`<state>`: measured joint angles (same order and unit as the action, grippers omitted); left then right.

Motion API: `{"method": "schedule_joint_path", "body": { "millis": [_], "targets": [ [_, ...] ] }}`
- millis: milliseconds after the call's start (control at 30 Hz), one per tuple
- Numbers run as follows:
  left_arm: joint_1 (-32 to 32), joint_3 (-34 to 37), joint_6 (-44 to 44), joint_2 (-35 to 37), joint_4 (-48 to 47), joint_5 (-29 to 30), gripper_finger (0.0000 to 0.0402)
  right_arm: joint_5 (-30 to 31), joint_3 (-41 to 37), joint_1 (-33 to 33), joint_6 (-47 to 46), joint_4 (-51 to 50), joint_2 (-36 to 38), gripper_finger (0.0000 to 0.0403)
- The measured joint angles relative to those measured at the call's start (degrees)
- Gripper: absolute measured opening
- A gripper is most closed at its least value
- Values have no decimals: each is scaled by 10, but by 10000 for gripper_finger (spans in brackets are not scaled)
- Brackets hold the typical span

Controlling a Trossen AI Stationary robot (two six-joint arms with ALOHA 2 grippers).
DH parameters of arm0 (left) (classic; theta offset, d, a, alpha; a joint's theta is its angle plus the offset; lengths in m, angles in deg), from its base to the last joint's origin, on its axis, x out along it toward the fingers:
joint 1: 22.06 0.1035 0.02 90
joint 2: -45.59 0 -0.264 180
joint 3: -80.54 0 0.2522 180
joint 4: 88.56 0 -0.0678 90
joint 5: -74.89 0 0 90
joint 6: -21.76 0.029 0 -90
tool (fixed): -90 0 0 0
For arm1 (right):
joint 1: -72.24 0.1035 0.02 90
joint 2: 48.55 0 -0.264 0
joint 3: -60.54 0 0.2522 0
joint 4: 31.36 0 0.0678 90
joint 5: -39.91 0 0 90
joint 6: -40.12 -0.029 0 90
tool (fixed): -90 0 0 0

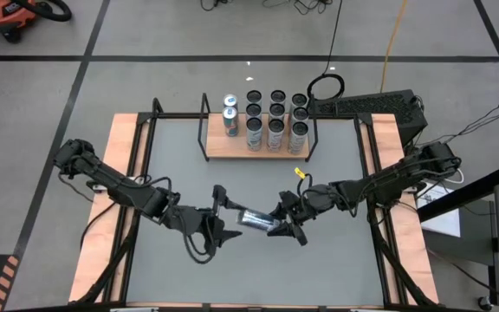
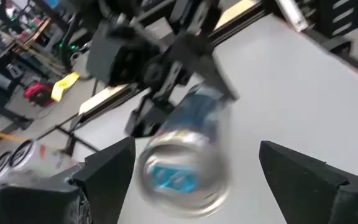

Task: Place canned beverage on shelf
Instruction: Put the blue soda can on the shelf aligned with the blue soda cans

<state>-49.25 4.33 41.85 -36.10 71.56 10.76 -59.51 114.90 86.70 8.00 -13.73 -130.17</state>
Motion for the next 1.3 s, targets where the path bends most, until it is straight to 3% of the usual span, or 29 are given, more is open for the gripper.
{"method": "schedule_joint_path", "body": {
  "millis": [233,433,567,900,1067,1300],
  "targets": [
    [19,0,28,-5,-9,-28,338,-19,0,-4,-9,1,0,185],
    [38,0,32,-16,-7,-113,338,-35,0,-4,-5,-2,0,185],
    [43,0,32,-23,-6,-114,322,-42,0,-4,2,0,0,185],
    [42,1,30,-24,-5,-102,235,-42,0,-4,31,1,0,185],
    [33,1,19,-24,-7,-72,223,-41,0,-2,44,2,0,188],
    [8,1,-52,-24,-2,-46,220,-4,1,8,76,8,7,254]
  ]
}}
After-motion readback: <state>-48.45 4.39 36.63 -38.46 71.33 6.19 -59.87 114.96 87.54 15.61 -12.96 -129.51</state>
